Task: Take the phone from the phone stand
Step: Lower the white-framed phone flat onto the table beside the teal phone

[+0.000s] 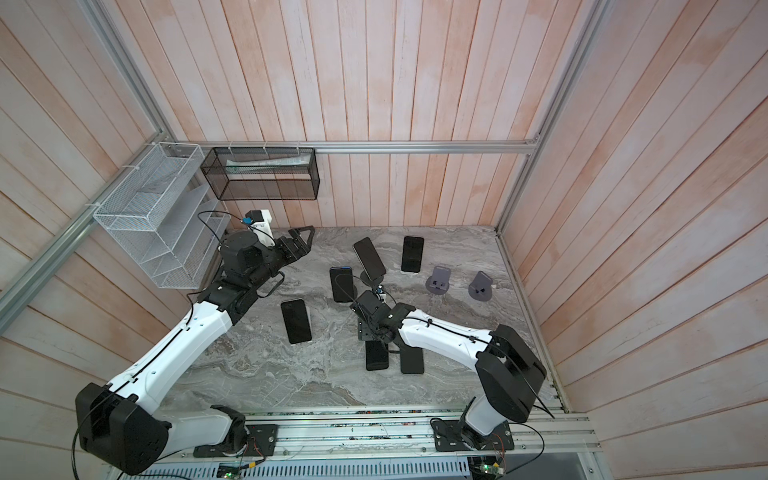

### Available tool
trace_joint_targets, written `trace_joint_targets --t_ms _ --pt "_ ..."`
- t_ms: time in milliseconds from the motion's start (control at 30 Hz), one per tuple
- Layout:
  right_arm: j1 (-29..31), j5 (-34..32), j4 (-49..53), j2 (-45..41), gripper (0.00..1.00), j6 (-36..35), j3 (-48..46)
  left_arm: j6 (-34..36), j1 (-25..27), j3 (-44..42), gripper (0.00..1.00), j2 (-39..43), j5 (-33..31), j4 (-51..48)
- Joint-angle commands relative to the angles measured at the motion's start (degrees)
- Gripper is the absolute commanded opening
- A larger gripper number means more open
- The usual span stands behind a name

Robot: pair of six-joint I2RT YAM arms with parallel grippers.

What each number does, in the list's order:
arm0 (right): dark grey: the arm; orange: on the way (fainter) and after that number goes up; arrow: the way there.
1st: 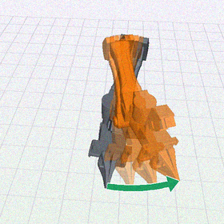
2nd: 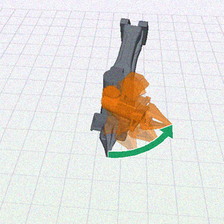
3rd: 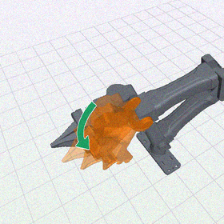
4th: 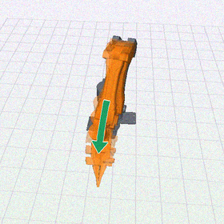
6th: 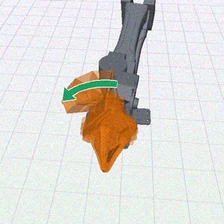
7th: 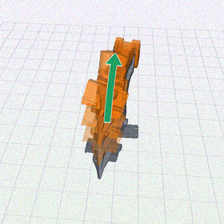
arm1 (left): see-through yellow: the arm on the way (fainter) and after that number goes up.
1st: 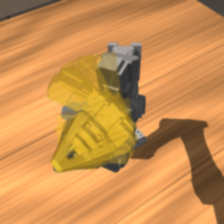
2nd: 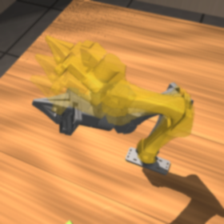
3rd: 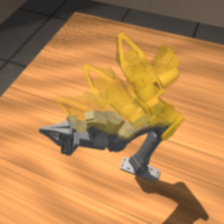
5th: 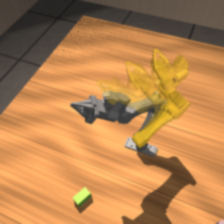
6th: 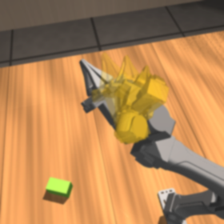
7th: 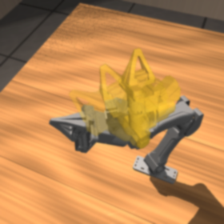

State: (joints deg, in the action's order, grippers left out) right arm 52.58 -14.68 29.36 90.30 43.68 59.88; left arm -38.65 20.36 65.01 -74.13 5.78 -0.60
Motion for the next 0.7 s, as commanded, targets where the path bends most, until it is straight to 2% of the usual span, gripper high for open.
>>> trace_joint_targets --t_ms 0,233,667 --pt "0.28 -0.25 -0.88 1.38 0.65 1.85 -0.92 -0.28 -0.19 -0.36 1.0 -0.27 0.99 1.02" --pt "0.16 0.59 -4.43 5.44 0.65 1.06 -1.78 -1.17 -0.23 -0.28 1.0 -1.03 3.56 1.56" --pt "-1.07 -4.05 -6.66 9.28 0.66 2.17 -3.97 -2.29 -0.26 -0.85 1.0 -1.96 4.7 2.43"
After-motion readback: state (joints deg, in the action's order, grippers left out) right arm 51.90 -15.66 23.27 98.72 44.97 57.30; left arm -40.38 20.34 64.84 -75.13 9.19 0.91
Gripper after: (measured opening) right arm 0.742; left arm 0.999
